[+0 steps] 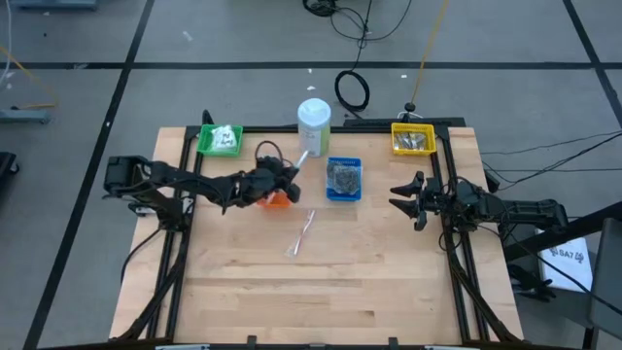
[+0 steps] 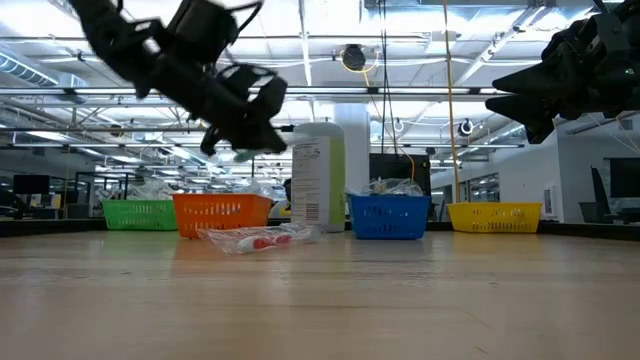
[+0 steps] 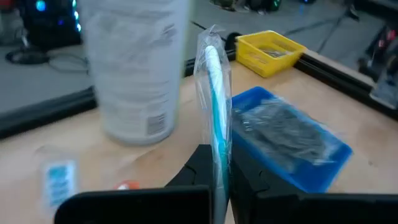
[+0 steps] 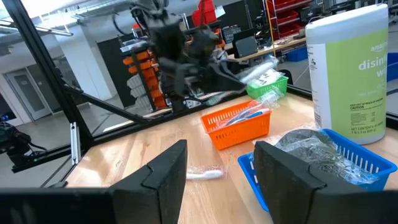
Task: Pick & Place Travel size toiletries
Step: Put the green blue toothbrush into the orange bin, then put the orange toothbrush into the orange bin
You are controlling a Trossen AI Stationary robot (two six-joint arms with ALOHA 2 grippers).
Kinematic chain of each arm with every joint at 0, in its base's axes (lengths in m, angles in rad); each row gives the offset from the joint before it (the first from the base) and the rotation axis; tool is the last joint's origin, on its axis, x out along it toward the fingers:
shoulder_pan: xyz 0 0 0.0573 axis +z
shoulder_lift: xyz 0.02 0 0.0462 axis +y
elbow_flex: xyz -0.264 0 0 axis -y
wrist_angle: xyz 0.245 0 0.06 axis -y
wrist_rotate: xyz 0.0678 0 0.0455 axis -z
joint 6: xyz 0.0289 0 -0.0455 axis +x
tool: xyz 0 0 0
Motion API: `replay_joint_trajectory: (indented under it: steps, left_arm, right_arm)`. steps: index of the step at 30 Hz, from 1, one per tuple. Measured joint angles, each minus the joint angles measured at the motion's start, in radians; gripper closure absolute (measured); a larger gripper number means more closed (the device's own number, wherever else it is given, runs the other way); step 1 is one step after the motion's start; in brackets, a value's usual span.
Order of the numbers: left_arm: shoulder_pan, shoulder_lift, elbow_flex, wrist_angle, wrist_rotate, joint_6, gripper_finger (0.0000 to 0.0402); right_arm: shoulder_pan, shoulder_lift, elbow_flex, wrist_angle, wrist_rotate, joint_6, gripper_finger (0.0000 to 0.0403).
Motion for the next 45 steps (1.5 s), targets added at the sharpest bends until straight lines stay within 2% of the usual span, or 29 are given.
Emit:
replay_joint_trajectory:
  steps: [5, 10, 19, 26, 30, 35, 39, 45]
  left_arm:
    - [0.066, 0.000, -0.153, 0.209, 0.020, -0.093, 0.0387]
    - [0.090, 0.000, -0.246, 0.316, 0.024, -0.115, 0.0393]
    - [0.074, 0.000, -0.259, 0.308, 0.030, -0.119, 0.0332]
    - [0.074, 0.000, -0.259, 0.309, 0.030, -0.114, 0.0300]
    - [0.074, 0.000, -0.259, 0.349, 0.033, -0.114, 0.0272]
    - [0.063, 0.000, -0.259, 0.445, 0.107, -0.049, 0.0229]
    - [0.055, -0.001, -0.259, 0.442, 0.168, 0.008, 0.0204]
    - [0.004, -0.001, -0.245, 0.429, 0.349, -0.023, 0.0198]
  right_arm:
    - [0.000, 0.000, 0.000, 0.000, 0.000, 0.000, 0.0229]
    - [0.000, 0.000, 0.000, 0.000, 0.000, 0.000, 0.0225]
    - [0.000, 0.000, 0.000, 0.000, 0.000, 0.000, 0.0228]
    - [0.000, 0.000, 0.000, 0.000, 0.000, 0.000, 0.0226]
    - [0.000, 0.000, 0.000, 0.000, 0.000, 0.000, 0.0229]
    - [0.000, 0.000, 0.000, 0.000, 0.000, 0.000, 0.0226]
    - [0.000, 0.000, 0.000, 0.000, 0.000, 0.000, 0.0226]
    - [0.000, 0.000, 0.000, 0.000, 0.000, 0.000, 0.0228]
